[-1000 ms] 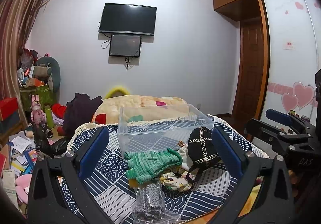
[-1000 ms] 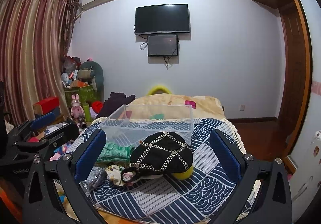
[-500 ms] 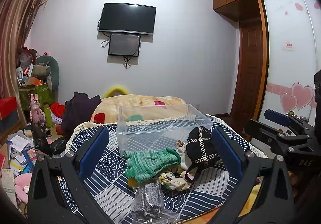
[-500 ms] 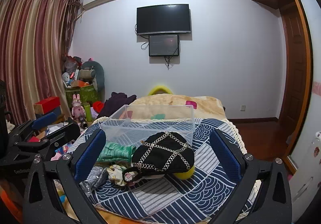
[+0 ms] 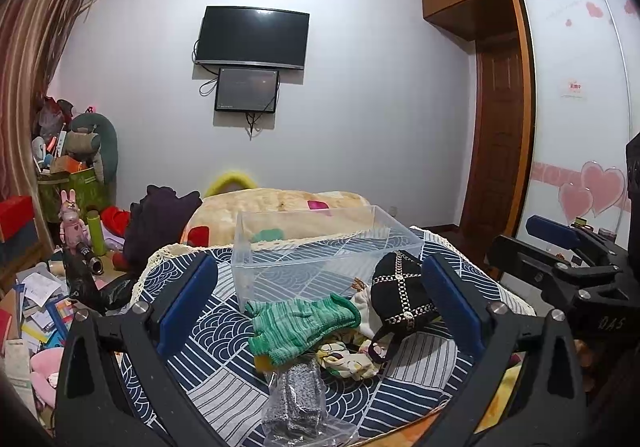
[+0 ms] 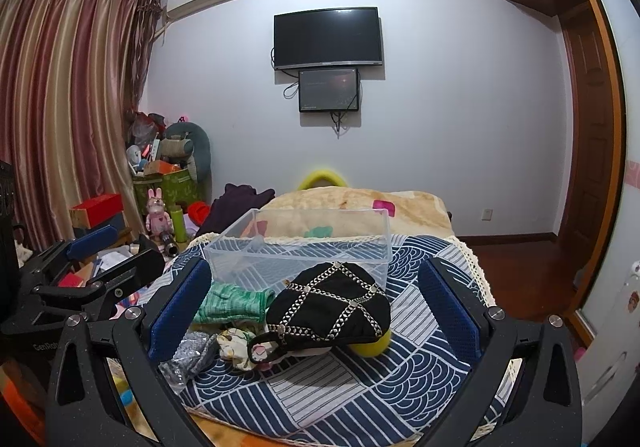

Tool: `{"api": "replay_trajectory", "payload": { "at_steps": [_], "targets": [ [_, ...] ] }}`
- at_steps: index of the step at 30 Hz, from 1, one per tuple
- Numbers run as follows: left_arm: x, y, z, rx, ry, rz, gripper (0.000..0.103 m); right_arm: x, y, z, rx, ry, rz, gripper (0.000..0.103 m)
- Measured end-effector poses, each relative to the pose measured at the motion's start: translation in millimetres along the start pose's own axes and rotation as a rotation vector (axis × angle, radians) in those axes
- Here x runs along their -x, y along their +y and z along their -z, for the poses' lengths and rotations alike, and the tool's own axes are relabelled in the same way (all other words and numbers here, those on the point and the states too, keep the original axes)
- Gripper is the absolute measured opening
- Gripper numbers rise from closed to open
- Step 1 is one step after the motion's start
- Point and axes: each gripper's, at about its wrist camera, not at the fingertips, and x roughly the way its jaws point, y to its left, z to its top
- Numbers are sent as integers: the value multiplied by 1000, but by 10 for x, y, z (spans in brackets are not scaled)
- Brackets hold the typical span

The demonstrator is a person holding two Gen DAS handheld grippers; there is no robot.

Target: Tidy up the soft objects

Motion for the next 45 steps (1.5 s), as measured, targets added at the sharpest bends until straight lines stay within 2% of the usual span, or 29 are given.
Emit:
{"api": "replay_trajectory", "payload": {
  "at_steps": [15, 22, 24, 26, 31, 39, 40, 43, 45],
  "targets": [
    [-1, 28, -11, 8, 7, 8, 103, -44, -80, 42, -30, 3, -22, 103],
    [-126, 85, 49, 4, 44, 17, 103, -138, -176, 99, -64, 28, -30, 103],
    [-189, 127, 62, 14, 57, 12, 103, -171, -186, 120, -68, 41, -29, 99],
    [-272, 165, 82, 23, 88, 18, 103, -236, -197, 144, -72, 67, -32, 92],
    [-559, 266, 134, 59, 179, 31, 103, -431, -236, 222, -93, 142, -43, 85],
    [-1020, 384, 324, 144, 311, 78, 103, -670, -253, 314, -102, 221, -18, 85],
    [-1050, 400, 348, 156, 320, 85, 101, -691, -252, 328, -103, 230, -23, 85],
    [-1116, 433, 408, 168, 353, 91, 84, -779, -235, 380, -103, 268, -25, 85],
    [-1145, 437, 439, 167, 361, 89, 83, -818, -226, 417, -98, 284, -17, 84]
  ]
}}
